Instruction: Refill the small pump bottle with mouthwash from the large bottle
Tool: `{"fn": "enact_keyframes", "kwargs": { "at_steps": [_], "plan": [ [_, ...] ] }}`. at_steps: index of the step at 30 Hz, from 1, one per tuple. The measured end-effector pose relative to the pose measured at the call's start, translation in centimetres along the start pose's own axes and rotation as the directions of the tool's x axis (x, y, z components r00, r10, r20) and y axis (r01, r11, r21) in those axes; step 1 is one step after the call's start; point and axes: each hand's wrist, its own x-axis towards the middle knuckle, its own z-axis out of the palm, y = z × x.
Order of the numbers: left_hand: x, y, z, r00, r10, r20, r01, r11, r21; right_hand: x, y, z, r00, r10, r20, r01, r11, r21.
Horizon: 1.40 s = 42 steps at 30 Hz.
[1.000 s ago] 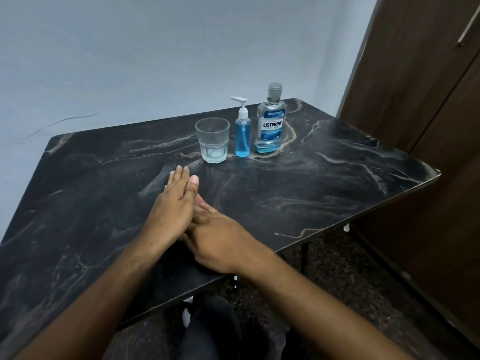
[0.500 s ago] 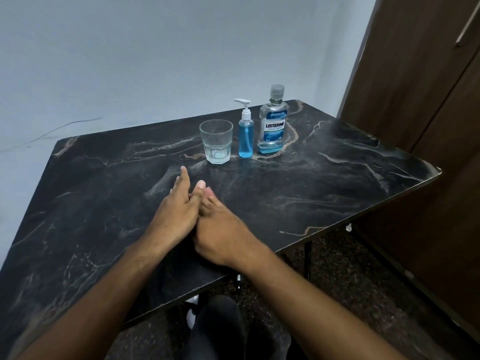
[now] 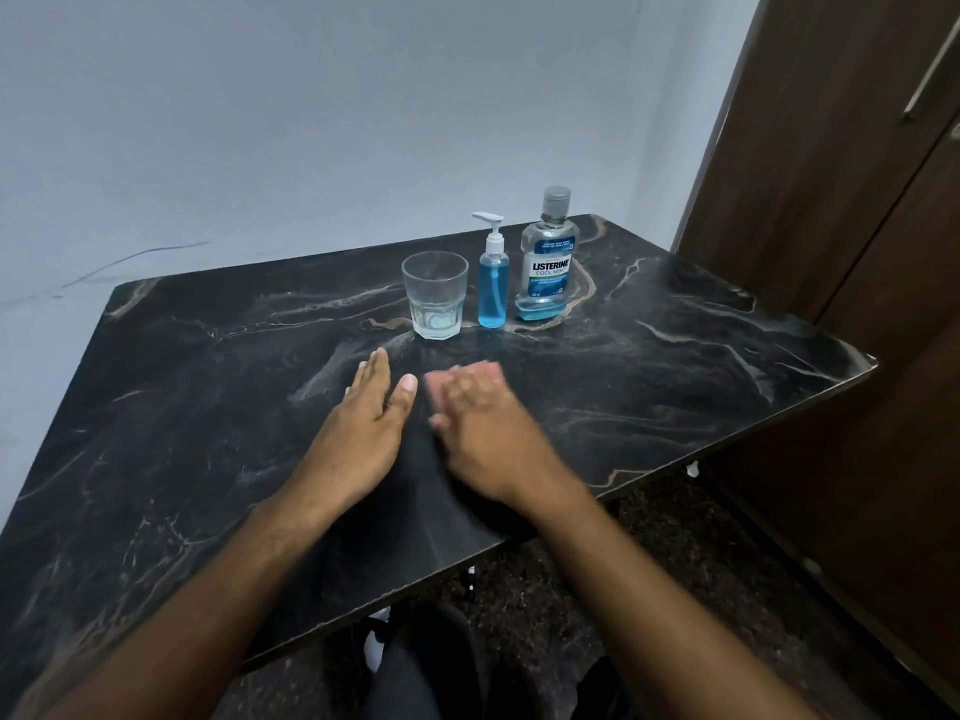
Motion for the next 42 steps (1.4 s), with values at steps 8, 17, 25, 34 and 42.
{"fn": "enact_keyframes", "kwargs": {
  "at_steps": [8,17,25,34,42],
  "plan": [
    [-0.9,-1.4,-2.6,0.999,-0.02,-0.034,0.021,0.999,0.029,1.7,0.7,-1.1,0.992,-0.104,0.07,0.098,0.992,0.08],
    [-1.7,-3.6,-4.7,0.992,-0.094,-0.089,0.091,0.995,-0.034,8.6,-4.2,-1.5,0.982,0.089,-0.168,0.009,0.861,0.509],
    [-1.7,-5.0,-5.0,0.989,-0.097,-0.111,0.094,0.995,-0.036,14.8,-7.3,1.0,0.966,0.043,-0.256,-0.036,0.999,0.031],
    [-1.1,-5.6,-4.5,0.985,-0.057,-0.16,0.049,0.997,-0.054,13.3,-6.7,0.7,0.988,0.124,-0.088,-0.077,0.906,0.417],
    [1.4,-4.1,-3.2,0.922,0.216,-0.322,-0.158,0.968,0.197,5.9,-0.8,-2.2,0.916,0.184,-0.355,-0.024,0.911,0.411]
  ]
}}
